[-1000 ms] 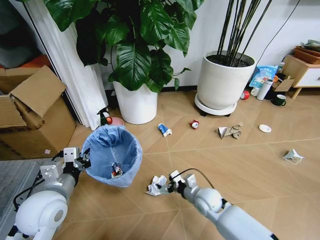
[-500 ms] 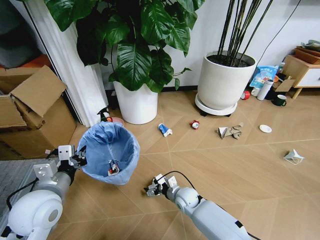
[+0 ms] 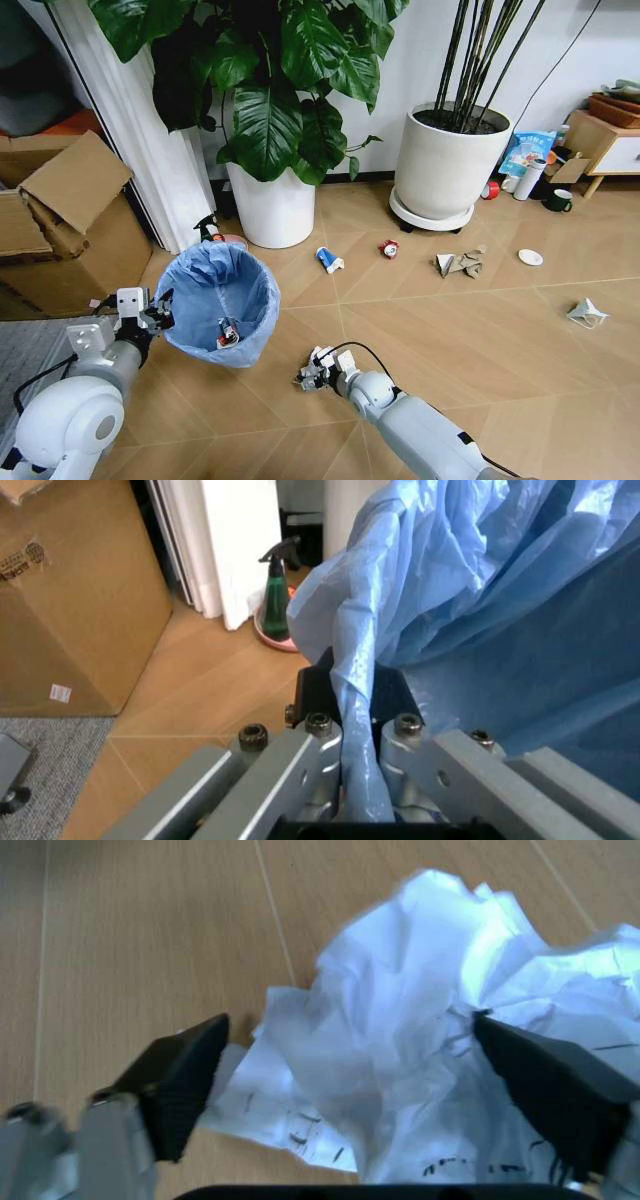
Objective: Pick up the trash bin and place the garbage on the floor into it.
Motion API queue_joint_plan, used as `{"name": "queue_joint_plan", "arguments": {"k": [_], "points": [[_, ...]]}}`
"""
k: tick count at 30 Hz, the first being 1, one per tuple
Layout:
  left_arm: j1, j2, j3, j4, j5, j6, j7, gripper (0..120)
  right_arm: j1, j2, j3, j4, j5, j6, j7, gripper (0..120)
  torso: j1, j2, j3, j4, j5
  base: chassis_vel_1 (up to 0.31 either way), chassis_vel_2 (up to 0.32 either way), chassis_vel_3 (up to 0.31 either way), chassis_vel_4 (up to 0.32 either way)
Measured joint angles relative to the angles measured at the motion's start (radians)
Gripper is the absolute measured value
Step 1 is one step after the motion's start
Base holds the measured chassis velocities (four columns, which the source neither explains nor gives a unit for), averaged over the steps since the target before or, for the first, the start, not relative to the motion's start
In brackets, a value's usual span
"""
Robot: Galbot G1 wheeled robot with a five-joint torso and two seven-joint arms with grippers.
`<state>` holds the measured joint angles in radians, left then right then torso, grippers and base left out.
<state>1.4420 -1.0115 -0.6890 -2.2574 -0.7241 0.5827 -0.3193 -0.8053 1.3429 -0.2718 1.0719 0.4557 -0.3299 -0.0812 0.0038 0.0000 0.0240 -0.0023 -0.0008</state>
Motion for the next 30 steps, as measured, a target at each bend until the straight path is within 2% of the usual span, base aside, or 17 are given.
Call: {"name": "queue_joint_plan", "arguments": {"k": [1,2,5,6,9,11,14,15,16,24,30], "points": [[0.0,0.0,0.0,0.0,0.0,0.0,0.0,0,0.0,0.0,0.0,0.0,0.0,0.0,0.0,87,0.0,0.0,0.0,0.0,0.0,0.0,0.0,0.0,0.0],[-0.002,0.002,0.0,0.0,-0.003,0.0,0.0,0,0.0,0.003,0.0,-0.006,0.0,0.001,0.0,79,0.0,0.0,0.0,0.0,0.0,0.0,0.0,0.0,0.0],[-0.004,0.006,0.0,0.001,-0.006,0.0,0.0,0,0.0,0.009,0.006,-0.016,0.0,0.002,0.002,66,0.0,0.0,0.0,0.0,0.0,0.0,0.0,0.0,0.0],[-0.004,0.006,0.0,0.001,-0.006,0.0,0.0,0,0.0,0.009,0.006,-0.016,0.0,0.002,0.002,66,0.0,0.0,0.0,0.0,0.0,0.0,0.0,0.0,0.0],[-0.008,0.008,0.0,0.002,-0.012,0.001,0.0,0,0.0,0.012,0.013,-0.026,-0.002,0.007,0.007,52,0.0,0.0,0.0,0.0,0.0,0.0,0.0,0.0,0.0],[-0.009,0.008,0.0,0.002,-0.014,0.001,0.0,0,0.0,0.012,0.015,-0.028,-0.003,0.009,0.009,49,0.0,0.0,0.0,0.0,0.0,0.0,0.0,0.0,0.0],[-0.012,0.008,0.003,0.006,-0.015,0.002,0.0,0,-0.004,0.012,0.026,-0.031,-0.005,0.014,0.017,34,0.0,0.0,0.0,0.0,0.0,0.0,0.0,0.0,0.0],[-0.012,0.008,0.003,0.006,-0.015,0.002,0.0,0,-0.004,0.012,0.026,-0.031,-0.005,0.014,0.017,34,0.0,0.0,0.0,0.0,0.0,0.0,0.0,0.0,0.0],[-0.011,0.008,0.005,0.007,-0.015,0.002,0.0,0,-0.006,0.012,0.032,-0.031,-0.005,0.016,0.021,29,0.0,0.0,0.0,0.0,0.0,0.0,0.0,0.0,0.0],[-0.015,0.015,0.016,0.014,-0.019,0.003,0.0,0,-0.036,-0.014,0.086,0.034,0.024,0.011,0.058,0,0.0,0.0,0.0,0.0,0.0,0.0,0.0,0.0,0.0],[-0.024,0.023,0.028,0.026,-0.024,0.005,0.004,0,-0.073,-0.062,0.142,0.149,0.059,0.007,0.091,0,0.0,0.0,0.0,0.0,0.0003,0.0,0.0,0.0,0.0]]}}
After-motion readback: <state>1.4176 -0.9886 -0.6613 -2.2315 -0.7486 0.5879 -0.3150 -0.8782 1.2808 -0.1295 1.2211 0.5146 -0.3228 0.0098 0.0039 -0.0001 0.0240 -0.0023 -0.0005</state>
